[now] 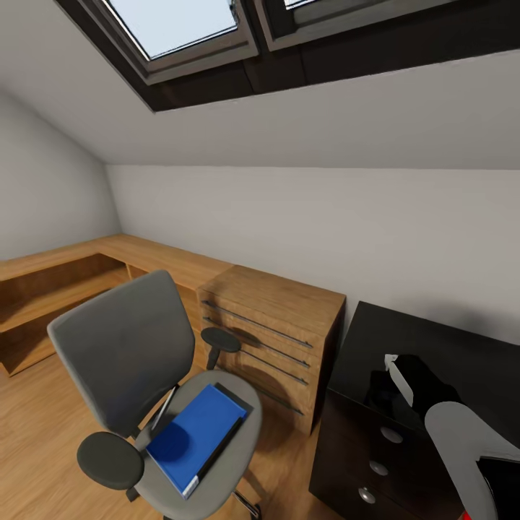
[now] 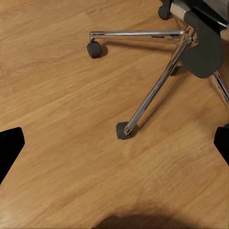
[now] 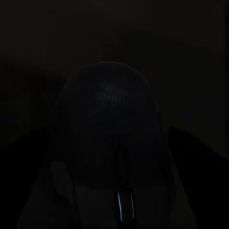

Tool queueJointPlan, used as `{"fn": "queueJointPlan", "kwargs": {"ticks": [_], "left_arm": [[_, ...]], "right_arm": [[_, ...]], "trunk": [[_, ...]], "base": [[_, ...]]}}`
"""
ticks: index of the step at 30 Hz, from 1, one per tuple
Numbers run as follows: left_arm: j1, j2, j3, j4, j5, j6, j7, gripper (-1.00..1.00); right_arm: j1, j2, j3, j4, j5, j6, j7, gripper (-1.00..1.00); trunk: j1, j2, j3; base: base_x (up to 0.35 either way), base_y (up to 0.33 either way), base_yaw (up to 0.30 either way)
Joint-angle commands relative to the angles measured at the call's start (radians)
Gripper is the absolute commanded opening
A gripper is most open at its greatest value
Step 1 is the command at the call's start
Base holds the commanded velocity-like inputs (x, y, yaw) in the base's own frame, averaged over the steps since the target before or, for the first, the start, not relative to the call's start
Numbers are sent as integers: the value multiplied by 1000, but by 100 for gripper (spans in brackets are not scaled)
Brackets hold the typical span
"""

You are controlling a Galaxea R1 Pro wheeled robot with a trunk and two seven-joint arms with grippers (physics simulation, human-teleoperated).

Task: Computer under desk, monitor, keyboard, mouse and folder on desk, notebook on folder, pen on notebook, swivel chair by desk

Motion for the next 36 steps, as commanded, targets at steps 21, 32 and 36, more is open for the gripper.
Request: {"fn": "queueJointPlan", "kwargs": {"ticks": [21,32,36], "left_arm": [[-1,0,1,1,4,-1,-3,100],[-1,-1,0,4,4,2,-3,100],[-1,-1,0,19,4,5,-4,100]], "right_arm": [[0,3,-23,-26,-8,40,-8,-100],[0,5,-118,-166,-7,192,-8,-100],[0,4,-118,-169,-6,191,-8,-100]], "trunk": [[-81,147,65],[-123,224,99],[-138,252,112]], "base": [[-205,0,0],[-34,0,-219],[0,0,-257]]}}
